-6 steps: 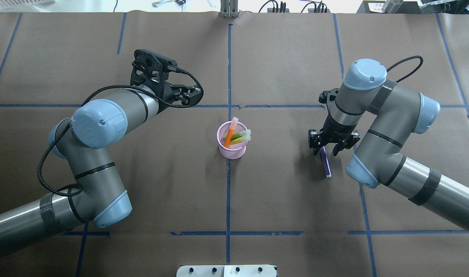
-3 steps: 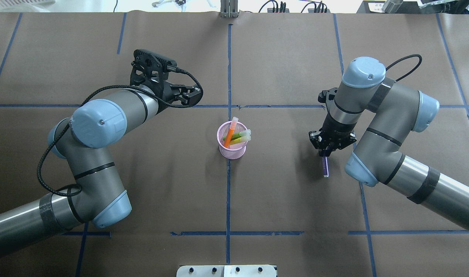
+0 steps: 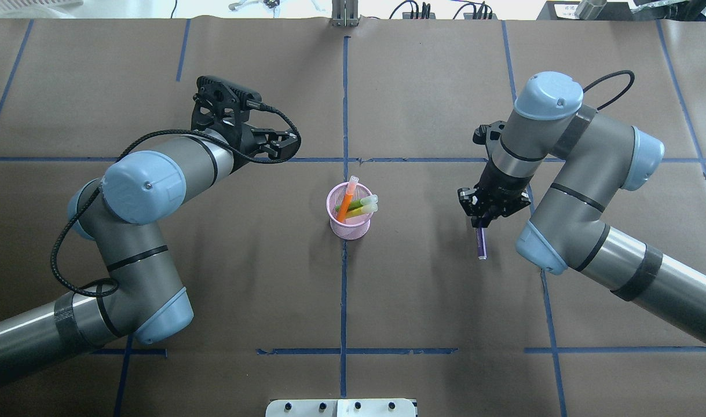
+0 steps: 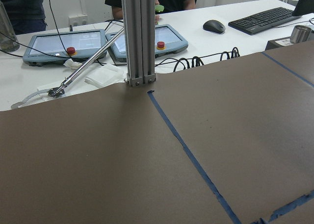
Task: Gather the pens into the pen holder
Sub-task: 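Grasp the purple marker with the right gripper and lift it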
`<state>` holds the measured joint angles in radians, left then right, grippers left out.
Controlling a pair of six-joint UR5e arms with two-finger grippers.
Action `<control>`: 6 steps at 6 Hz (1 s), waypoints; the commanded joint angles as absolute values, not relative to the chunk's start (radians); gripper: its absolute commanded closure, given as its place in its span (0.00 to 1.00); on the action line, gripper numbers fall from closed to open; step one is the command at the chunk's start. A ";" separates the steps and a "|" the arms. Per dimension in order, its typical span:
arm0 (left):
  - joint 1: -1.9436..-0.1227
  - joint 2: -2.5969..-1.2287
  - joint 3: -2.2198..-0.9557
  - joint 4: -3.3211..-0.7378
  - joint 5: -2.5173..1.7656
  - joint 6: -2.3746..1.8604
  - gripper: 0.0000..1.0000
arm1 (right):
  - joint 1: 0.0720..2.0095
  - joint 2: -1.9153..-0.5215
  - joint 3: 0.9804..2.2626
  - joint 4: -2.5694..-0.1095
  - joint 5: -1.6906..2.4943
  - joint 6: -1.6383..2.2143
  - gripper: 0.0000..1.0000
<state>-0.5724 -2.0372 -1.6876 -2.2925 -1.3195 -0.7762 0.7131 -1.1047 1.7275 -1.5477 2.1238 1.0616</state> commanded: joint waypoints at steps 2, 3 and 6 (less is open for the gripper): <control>-0.673 -2.005 -1.680 -2.113 -1.449 -0.620 0.00 | 0.597 -1.010 1.934 -1.548 1.671 1.325 1.00; -0.702 -2.006 -1.680 -2.021 -1.497 -0.576 0.00 | 0.530 -0.984 1.960 -1.545 1.490 1.338 1.00; -0.755 -2.011 -1.678 -1.822 -1.567 -0.530 0.00 | 0.354 -0.939 1.948 -1.533 1.127 1.385 1.00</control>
<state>-0.7370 -2.0104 -1.6783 -1.8454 -1.5322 -0.5575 0.4177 -0.9508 1.9568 -1.5381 1.2568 1.3784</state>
